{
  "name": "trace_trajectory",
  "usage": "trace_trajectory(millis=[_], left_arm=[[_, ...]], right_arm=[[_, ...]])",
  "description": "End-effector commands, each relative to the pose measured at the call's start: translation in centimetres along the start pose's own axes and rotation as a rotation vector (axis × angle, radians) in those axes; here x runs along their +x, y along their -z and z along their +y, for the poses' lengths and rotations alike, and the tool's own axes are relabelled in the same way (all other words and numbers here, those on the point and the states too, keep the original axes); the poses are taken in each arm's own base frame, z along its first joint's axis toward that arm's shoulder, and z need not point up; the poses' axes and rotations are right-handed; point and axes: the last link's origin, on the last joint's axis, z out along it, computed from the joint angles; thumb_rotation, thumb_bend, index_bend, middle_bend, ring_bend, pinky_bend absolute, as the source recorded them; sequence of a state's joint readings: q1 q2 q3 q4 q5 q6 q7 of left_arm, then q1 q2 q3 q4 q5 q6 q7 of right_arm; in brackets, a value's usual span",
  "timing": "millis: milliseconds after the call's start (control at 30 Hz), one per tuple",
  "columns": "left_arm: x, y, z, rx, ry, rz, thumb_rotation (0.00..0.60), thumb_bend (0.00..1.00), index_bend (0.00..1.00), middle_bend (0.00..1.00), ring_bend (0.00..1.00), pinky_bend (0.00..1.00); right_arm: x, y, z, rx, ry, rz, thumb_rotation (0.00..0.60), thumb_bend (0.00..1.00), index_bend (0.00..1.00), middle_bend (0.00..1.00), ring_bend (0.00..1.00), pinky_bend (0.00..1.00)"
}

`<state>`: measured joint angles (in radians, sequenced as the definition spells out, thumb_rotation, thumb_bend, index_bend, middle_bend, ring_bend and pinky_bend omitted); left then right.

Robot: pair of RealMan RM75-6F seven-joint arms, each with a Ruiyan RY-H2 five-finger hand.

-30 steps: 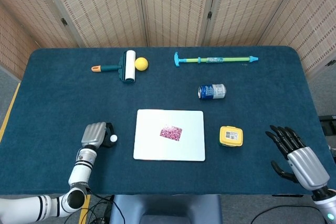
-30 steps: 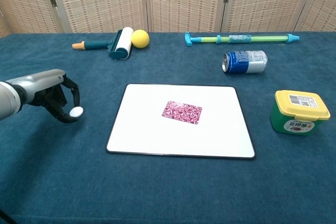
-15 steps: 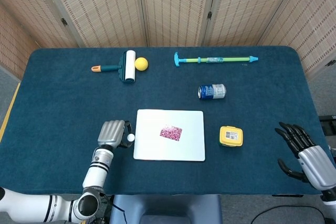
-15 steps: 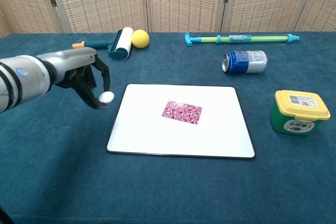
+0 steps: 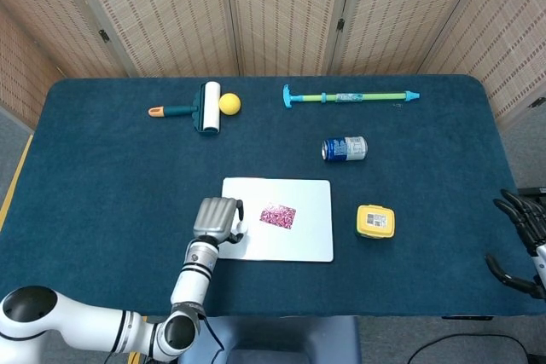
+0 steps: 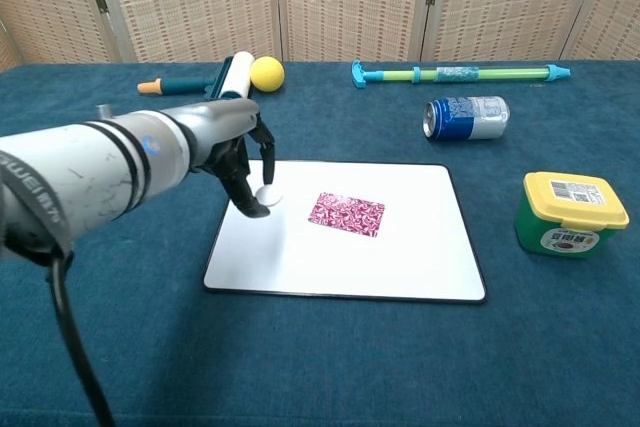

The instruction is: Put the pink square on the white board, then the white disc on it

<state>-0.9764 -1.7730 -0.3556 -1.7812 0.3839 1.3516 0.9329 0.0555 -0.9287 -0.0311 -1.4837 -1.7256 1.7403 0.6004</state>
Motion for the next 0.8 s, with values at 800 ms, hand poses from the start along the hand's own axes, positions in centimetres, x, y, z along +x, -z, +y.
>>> trace_trajectory(millis=[800], left_arm=[[-1.8,-7.0,7.6,-0.113,-0.064,-0.086,0.600,0.30,0.59,1.00,1.00,1.00]], right_arm=[[2.9,0.2,3.1,-0.070,-0.091,0.071,0.600,0.32,0.00,0.00,0.00,0.00]])
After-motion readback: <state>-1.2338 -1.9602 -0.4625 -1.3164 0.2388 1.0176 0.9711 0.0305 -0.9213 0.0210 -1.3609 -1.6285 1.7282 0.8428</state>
